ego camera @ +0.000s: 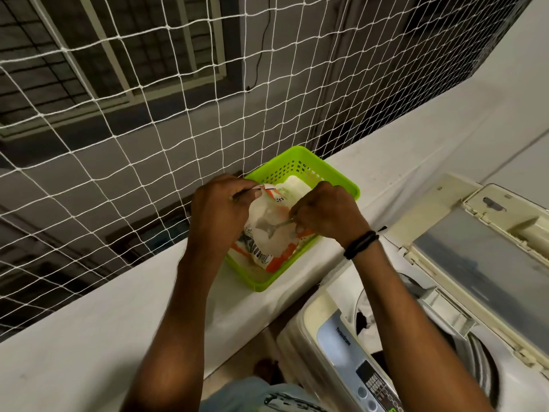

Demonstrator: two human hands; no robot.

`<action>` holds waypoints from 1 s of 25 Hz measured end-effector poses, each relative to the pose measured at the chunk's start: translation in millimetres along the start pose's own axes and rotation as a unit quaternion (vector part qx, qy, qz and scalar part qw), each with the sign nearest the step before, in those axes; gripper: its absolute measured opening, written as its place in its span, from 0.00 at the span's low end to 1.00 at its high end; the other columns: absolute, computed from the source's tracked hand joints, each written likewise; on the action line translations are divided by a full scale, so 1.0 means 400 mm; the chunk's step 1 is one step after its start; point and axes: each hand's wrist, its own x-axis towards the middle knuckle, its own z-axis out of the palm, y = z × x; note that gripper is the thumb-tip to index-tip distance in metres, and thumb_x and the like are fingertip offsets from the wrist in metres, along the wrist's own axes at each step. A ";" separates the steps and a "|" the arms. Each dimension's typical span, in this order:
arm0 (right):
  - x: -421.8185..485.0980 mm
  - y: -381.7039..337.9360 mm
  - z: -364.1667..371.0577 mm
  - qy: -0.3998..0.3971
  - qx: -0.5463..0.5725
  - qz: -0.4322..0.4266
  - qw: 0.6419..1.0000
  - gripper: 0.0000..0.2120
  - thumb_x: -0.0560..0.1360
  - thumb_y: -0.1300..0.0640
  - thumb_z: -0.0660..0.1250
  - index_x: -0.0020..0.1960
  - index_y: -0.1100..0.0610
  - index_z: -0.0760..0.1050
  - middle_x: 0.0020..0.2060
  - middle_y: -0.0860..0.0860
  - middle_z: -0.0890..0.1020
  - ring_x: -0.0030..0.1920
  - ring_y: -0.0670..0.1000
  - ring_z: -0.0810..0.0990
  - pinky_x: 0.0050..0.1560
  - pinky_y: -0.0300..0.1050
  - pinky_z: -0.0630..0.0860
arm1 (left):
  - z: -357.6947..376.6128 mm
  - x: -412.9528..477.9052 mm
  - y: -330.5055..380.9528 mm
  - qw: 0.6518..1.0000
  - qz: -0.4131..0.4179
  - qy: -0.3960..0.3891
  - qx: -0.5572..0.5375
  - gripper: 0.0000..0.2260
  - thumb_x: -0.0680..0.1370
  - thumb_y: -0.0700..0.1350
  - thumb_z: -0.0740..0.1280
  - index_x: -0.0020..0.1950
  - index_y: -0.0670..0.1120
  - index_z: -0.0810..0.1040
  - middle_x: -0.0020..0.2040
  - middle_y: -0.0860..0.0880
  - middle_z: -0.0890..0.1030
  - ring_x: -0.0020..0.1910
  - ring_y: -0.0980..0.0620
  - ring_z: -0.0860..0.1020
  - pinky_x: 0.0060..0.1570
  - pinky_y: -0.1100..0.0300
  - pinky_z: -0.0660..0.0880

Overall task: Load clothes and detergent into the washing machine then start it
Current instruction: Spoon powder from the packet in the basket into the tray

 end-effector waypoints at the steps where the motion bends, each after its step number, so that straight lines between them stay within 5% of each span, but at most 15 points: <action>1: 0.002 -0.003 -0.004 -0.027 -0.026 -0.006 0.999 0.23 0.55 0.47 0.65 0.47 0.55 0.83 0.45 0.53 0.85 0.50 0.55 0.83 0.49 0.51 0.81 | 0.001 0.000 0.000 1.000 -0.001 0.001 0.000 0.06 0.75 0.46 0.73 0.51 0.49 0.87 0.46 0.52 0.85 0.44 0.56 0.81 0.47 0.71 0.72; 7: 0.009 -0.016 -0.027 -0.071 0.013 -0.015 0.997 0.12 0.69 0.54 0.71 0.49 0.58 0.85 0.47 0.57 0.85 0.54 0.56 0.82 0.57 0.50 0.79 | 0.001 -0.007 0.011 1.000 -0.004 0.005 -0.013 0.06 0.75 0.44 0.73 0.51 0.47 0.87 0.45 0.50 0.85 0.42 0.59 0.78 0.44 0.81 0.66; 9: 0.005 -0.013 -0.032 -0.091 0.014 -0.005 0.996 0.16 0.62 0.49 0.70 0.45 0.56 0.86 0.41 0.51 0.85 0.50 0.53 0.82 0.55 0.48 0.79 | 0.001 -0.006 0.010 1.000 -0.008 0.003 -0.016 0.06 0.75 0.44 0.74 0.51 0.46 0.87 0.45 0.50 0.85 0.42 0.58 0.80 0.44 0.80 0.66; 12: 0.001 0.015 -0.052 -0.059 0.112 0.020 0.992 0.26 0.50 0.45 0.66 0.44 0.56 0.85 0.33 0.50 0.86 0.37 0.48 0.81 0.48 0.48 0.82 | -0.004 -0.008 0.011 1.000 -0.011 -0.003 -0.027 0.07 0.74 0.44 0.74 0.51 0.47 0.86 0.46 0.50 0.85 0.42 0.57 0.80 0.46 0.75 0.71; 14: -0.019 0.036 -0.066 -0.051 0.162 0.010 0.985 0.11 0.61 0.55 0.69 0.40 0.57 0.86 0.30 0.50 0.86 0.28 0.43 0.76 0.35 0.41 0.76 | -0.006 -0.014 0.017 0.999 -0.014 -0.005 -0.031 0.07 0.74 0.45 0.74 0.51 0.48 0.86 0.46 0.51 0.85 0.42 0.55 0.81 0.47 0.66 0.76; 16: -0.046 0.062 -0.081 -0.045 0.233 -0.019 0.971 0.08 0.68 0.65 0.68 0.38 0.58 0.86 0.29 0.53 0.85 0.24 0.44 0.71 0.27 0.37 0.66 | -0.003 -0.021 0.022 1.000 -0.012 -0.002 -0.024 0.07 0.74 0.45 0.74 0.51 0.48 0.86 0.46 0.51 0.85 0.42 0.53 0.82 0.47 0.61 0.78; 20: -0.070 0.122 -0.080 -0.026 0.366 -0.009 0.930 0.09 0.70 0.71 0.67 0.40 0.64 0.85 0.28 0.60 0.83 0.24 0.50 0.66 0.25 0.38 0.59 | 0.005 -0.036 0.027 0.999 -0.021 -0.009 -0.034 0.08 0.74 0.45 0.75 0.52 0.49 0.86 0.49 0.53 0.84 0.45 0.56 0.81 0.48 0.72 0.73; 25: -0.111 0.179 -0.084 -0.024 0.447 0.005 0.894 0.08 0.71 0.71 0.68 0.42 0.64 0.86 0.31 0.63 0.82 0.26 0.51 0.66 0.26 0.39 0.59 | -0.003 -0.062 0.043 1.000 0.004 -0.025 -0.010 0.13 0.74 0.38 0.73 0.56 0.50 0.84 0.55 0.52 0.82 0.55 0.52 0.80 0.56 0.56 0.78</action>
